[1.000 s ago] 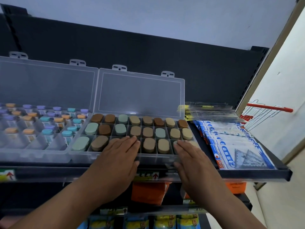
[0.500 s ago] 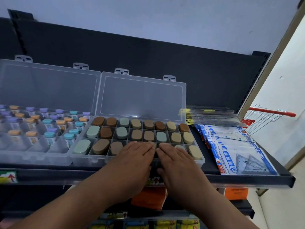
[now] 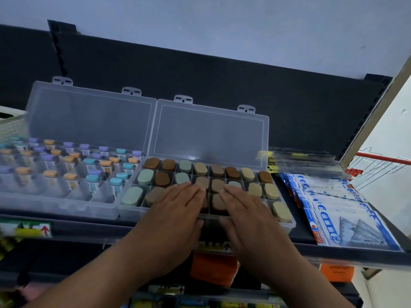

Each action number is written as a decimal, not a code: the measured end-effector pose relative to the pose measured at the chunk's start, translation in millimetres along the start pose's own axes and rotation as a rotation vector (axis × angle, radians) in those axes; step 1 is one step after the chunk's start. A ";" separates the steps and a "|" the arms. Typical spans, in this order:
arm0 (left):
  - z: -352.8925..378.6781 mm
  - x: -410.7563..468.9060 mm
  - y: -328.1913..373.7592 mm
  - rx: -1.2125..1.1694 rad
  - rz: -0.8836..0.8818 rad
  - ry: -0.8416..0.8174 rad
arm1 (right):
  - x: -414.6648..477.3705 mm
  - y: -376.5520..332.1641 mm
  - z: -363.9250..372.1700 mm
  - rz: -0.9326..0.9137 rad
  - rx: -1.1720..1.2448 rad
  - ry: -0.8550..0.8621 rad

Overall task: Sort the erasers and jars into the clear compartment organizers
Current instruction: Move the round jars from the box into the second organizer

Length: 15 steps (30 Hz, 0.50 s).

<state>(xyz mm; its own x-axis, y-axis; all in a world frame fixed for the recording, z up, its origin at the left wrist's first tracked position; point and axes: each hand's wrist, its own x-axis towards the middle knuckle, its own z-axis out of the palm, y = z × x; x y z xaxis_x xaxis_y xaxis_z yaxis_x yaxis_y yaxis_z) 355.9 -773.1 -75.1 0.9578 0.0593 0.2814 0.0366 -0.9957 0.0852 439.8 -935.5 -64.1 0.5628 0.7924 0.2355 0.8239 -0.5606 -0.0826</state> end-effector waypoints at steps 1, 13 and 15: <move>-4.5 -4.2 -9.1 0.044 -0.043 0.013 | 4.0 -7.9 -2.4 -0.023 0.002 -0.002; -3.9 -24.0 -70.0 -0.002 0.045 0.055 | 42.3 -69.3 29.6 -0.041 -0.085 -0.138; -5.4 -23.7 -69.0 0.005 0.038 0.038 | 41.0 -74.4 34.7 0.043 -0.121 -0.122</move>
<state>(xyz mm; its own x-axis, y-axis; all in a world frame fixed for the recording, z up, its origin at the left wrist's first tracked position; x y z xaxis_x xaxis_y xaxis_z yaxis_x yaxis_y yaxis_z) 329.2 -705.4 -82.5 0.9471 0.0238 0.3202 0.0017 -0.9976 0.0692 403.9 -852.9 -81.9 0.6076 0.7859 0.1148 0.7888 -0.6140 0.0282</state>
